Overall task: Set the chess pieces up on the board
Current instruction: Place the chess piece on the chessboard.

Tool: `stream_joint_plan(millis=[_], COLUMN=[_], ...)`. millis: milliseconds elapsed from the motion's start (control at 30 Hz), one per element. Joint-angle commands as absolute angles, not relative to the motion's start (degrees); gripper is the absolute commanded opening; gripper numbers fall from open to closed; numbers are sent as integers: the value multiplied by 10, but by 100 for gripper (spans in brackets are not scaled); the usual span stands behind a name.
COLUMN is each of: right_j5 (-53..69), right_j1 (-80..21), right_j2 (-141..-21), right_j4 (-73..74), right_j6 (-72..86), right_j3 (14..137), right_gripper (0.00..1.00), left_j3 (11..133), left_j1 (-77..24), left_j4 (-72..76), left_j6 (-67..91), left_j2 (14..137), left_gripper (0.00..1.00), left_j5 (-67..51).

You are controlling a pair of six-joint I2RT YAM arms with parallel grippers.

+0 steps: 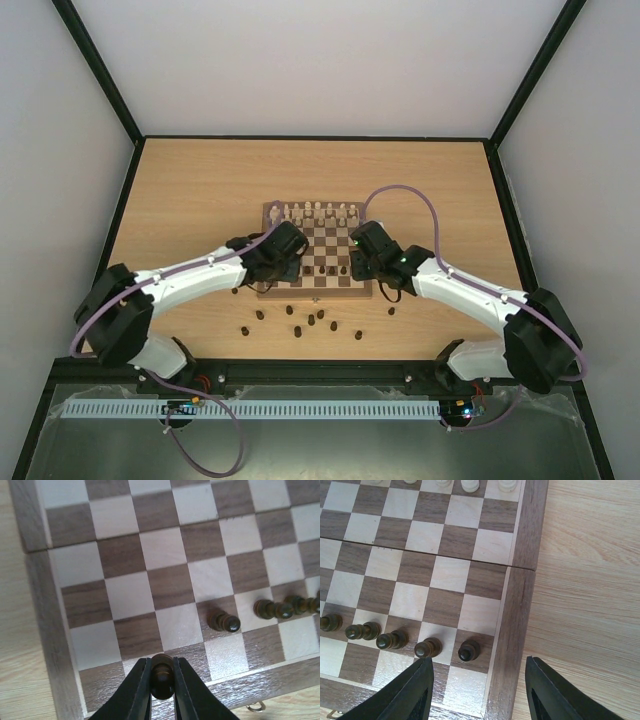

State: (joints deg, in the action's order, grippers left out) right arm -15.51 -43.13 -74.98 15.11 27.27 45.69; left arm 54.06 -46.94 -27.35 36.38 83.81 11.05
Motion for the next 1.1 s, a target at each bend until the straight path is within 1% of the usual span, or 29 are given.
stream_joint_plan(millis=[0,467,667,900,967,1067], right_j5=[-179,-177,-171,-167,-167,-166], right_j1=[-432,-432,-432,-432,-432,-432], right_j2=[-733,-737,-740,-742,-742,-741], right_j4=[169,167,165,164,164,164], right_j6=[281,279,277,276,275,275], right_j3=[447,447,447,447,447,447], right_gripper=[51,51,51,51,51,51], left_j3=[553,559,560,562,562,562], left_j1=[-479,-490,-490,-490,-490,-490], left_j4=[-268,-230,-226,-224,-223,-220], left_j6=[362,360,361,361,361,361], left_j2=[863,922,930,934,934,936], left_gripper=[14,16,21,22,22,14], left_j5=[97,93,101,109,112,114])
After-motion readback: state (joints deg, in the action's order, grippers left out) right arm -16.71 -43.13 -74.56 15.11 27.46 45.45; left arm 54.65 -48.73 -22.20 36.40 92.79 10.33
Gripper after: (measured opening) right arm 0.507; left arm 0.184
